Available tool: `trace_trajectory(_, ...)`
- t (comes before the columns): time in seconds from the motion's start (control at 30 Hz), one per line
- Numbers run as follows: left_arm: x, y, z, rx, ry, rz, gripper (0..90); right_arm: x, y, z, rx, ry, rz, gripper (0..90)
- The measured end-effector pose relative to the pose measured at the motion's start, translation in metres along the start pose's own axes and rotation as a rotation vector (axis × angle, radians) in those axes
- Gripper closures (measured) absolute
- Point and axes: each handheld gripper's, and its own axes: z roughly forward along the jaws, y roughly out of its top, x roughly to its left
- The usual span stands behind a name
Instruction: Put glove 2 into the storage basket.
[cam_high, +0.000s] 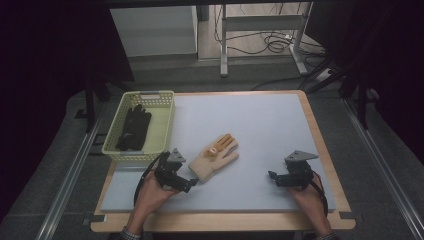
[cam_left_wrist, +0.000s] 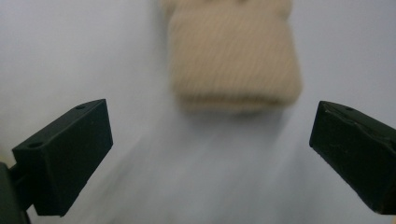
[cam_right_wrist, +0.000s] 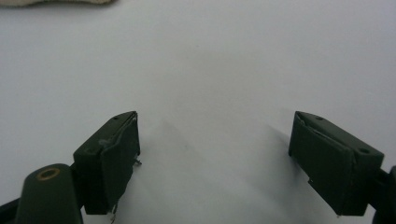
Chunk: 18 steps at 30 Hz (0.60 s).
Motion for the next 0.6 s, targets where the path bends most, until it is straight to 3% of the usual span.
trace_trajectory(0.17, -0.009, 0.034, 0.016, 0.03, -0.005, 0.054, 0.4, 0.0, 0.0, 0.0, 0.0, 0.0, 0.0, 16.0)
trace_trajectory(0.3, -0.013, 0.055, 0.037, 0.076, 0.025, 0.08, 1.6, 0.0, 0.0, 0.0, -0.001, -0.001, 0.0, 16.0)
trace_trajectory(0.47, -0.009, 0.067, 0.063, 0.13, 0.029, 0.068, 2.5, 0.0, 0.0, 0.0, -0.001, 0.0, 0.0, 16.0)
trace_trajectory(0.6, -0.01, 0.068, 0.077, 0.188, 0.038, 0.091, 6.0, 0.0, 0.0, 0.0, -0.001, 0.0, 0.0, 16.0)
